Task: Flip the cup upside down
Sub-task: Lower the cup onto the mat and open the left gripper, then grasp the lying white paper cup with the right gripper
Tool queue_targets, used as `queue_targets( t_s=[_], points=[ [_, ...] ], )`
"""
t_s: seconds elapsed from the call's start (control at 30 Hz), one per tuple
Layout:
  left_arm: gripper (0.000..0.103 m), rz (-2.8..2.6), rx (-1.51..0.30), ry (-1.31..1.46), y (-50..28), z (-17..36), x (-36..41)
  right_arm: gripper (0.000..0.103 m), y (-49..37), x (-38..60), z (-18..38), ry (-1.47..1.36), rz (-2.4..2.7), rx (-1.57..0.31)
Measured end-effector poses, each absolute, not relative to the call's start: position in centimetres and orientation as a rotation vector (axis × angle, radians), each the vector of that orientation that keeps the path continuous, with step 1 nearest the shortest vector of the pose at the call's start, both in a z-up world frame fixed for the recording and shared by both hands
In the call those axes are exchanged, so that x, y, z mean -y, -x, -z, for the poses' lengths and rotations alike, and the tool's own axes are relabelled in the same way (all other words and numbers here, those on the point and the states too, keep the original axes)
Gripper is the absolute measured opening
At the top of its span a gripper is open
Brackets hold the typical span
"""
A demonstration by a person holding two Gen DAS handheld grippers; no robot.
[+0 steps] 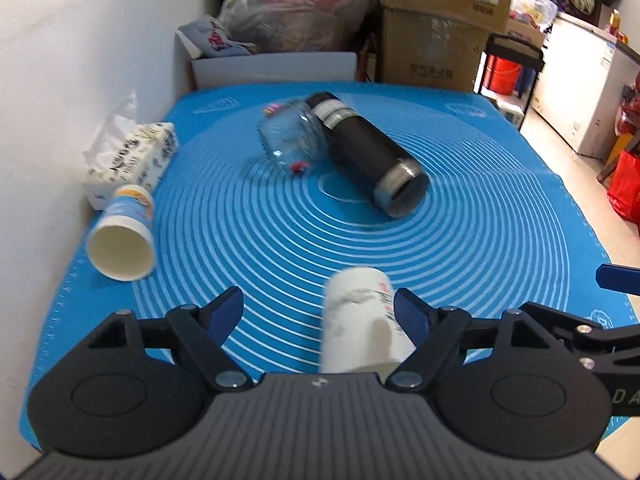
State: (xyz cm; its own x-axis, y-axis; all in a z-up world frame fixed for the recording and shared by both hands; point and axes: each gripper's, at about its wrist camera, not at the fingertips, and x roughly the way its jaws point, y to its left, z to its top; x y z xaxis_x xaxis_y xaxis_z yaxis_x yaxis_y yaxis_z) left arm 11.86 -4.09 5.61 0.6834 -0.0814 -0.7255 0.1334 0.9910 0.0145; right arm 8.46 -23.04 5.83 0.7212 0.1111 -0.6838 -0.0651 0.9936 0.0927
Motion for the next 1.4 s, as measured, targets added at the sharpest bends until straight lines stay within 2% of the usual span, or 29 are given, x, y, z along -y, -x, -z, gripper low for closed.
queue_targets(
  t_s=[0.23,0.63,0.93,1.07,1.1,1.13,1.4],
  points=[
    [0.083,0.052,-0.798,-0.043,-12.7,-6.1,0.3,0.103,-10.8,20.2,-6.1,-0.082,-0.169,-0.802],
    [0.083,0.004,-0.838,-0.005,-14.8,-3.3,-3.7,0.101,-16.4,16.8,-4.1,-0.184,-0.251,-0.963],
    [0.083,-0.014,-0.853,0.004,-16.1,-1.8,-5.2,0.084,-19.5,15.4,-1.3,-0.244,-0.280,-1.107],
    [0.083,-0.018,-0.857,0.013,-16.3,-1.5,-5.6,0.068,-20.0,15.1,-0.6,-0.268,-0.311,-1.145],
    [0.083,-0.018,-0.858,0.015,-16.4,-1.5,-5.6,0.060,-20.0,15.1,-0.5,-0.280,-0.323,-1.146],
    [0.083,-0.017,-0.859,0.016,-16.4,-1.4,-5.6,0.057,-20.1,14.9,-0.6,-0.287,-0.332,-1.149],
    [0.083,-0.008,-0.857,0.018,-16.1,-1.5,-5.3,0.056,-19.0,15.1,-2.1,-0.173,-0.323,-0.994]
  ],
)
